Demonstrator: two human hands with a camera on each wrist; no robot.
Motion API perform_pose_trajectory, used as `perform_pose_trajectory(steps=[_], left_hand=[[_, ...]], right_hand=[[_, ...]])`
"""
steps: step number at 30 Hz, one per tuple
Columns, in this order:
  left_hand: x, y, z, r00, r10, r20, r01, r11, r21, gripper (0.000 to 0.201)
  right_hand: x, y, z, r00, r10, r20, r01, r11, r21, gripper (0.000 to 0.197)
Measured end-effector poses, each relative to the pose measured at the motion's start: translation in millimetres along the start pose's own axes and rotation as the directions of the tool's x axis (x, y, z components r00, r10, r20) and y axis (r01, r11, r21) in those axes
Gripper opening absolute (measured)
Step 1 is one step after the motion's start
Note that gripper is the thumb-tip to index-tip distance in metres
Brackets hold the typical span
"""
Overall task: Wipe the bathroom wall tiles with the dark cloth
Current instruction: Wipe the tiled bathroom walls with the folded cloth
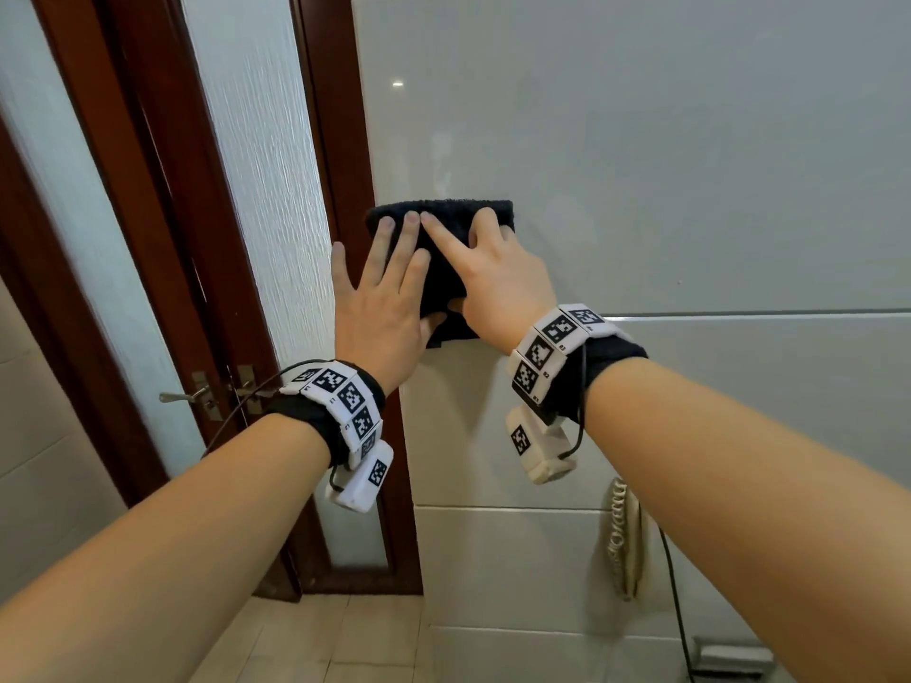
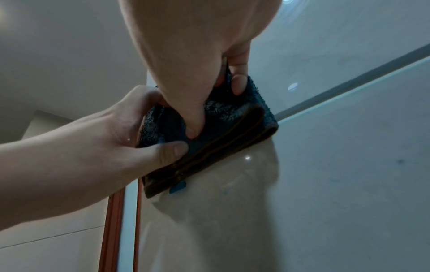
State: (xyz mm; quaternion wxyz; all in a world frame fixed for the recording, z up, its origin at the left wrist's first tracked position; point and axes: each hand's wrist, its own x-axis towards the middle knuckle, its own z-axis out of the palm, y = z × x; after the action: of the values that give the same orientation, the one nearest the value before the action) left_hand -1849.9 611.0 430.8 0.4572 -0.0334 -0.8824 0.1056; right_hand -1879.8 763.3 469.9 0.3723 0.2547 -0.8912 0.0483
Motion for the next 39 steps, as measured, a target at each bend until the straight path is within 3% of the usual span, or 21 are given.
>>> perform_pose_trajectory(steps=[25, 39], left_hand=[[87, 219, -20, 0.979, 0.202, -0.034, -0.202, 0.979, -0.002, 0.074], [86, 192, -29, 0.97, 0.241, 0.013, -0.242, 0.967, 0.085, 0.08]], right_hand=[[-78, 225, -58, 0.984, 0.168, -0.057, -0.167, 0.986, 0.023, 0.095], [-71, 206, -58, 0.979, 0.185, -0.09, -0.185, 0.983, 0.003, 0.095]])
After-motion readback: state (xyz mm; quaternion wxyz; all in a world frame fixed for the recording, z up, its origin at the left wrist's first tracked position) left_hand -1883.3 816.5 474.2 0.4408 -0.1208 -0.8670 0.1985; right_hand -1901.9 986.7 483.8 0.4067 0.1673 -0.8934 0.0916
